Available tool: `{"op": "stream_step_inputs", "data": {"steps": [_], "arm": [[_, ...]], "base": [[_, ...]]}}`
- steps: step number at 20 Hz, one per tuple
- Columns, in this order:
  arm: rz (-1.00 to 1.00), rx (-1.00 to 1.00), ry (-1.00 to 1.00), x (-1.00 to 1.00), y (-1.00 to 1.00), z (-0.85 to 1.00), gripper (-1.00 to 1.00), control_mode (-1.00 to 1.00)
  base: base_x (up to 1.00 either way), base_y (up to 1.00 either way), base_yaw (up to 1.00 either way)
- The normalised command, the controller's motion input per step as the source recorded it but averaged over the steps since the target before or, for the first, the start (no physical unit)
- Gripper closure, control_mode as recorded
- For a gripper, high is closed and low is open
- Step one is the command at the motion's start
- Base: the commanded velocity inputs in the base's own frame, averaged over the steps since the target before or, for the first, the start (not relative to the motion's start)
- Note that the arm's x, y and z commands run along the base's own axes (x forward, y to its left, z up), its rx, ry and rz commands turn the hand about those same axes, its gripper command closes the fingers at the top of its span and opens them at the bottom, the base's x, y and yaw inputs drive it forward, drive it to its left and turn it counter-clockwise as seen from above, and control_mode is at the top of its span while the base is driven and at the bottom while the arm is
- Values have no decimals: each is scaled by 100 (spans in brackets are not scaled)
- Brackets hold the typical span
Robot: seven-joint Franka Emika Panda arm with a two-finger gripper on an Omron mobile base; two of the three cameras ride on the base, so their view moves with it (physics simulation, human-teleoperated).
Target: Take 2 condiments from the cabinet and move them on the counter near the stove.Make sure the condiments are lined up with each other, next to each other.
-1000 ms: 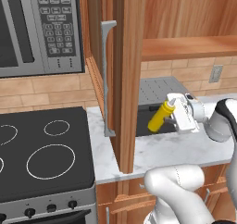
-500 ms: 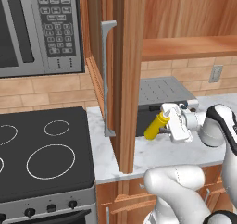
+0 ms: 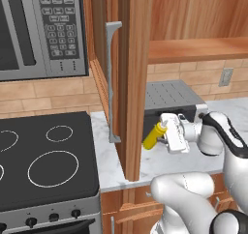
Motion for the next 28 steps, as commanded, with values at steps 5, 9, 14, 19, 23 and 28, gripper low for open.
{"op": "stream_step_inputs", "data": {"steps": [5, 9, 14, 19, 23, 28], "arm": [[0, -2, 0, 38, 9, -33, 100, -100], [0, -3, 0, 30, 0, -32, 100, -100], [0, -3, 0, 28, 0, -30, 100, -100], [0, -2, 0, 24, 0, -30, 100, -100], [0, -1, 0, 19, 0, -28, 100, -100], [0, 0, 4, 5, 0, -21, 100, -100]], "base": [[0, 0, 0], [0, 0, 0], [0, 0, 0], [0, 0, 0], [0, 0, 0], [0, 0, 0]]}}
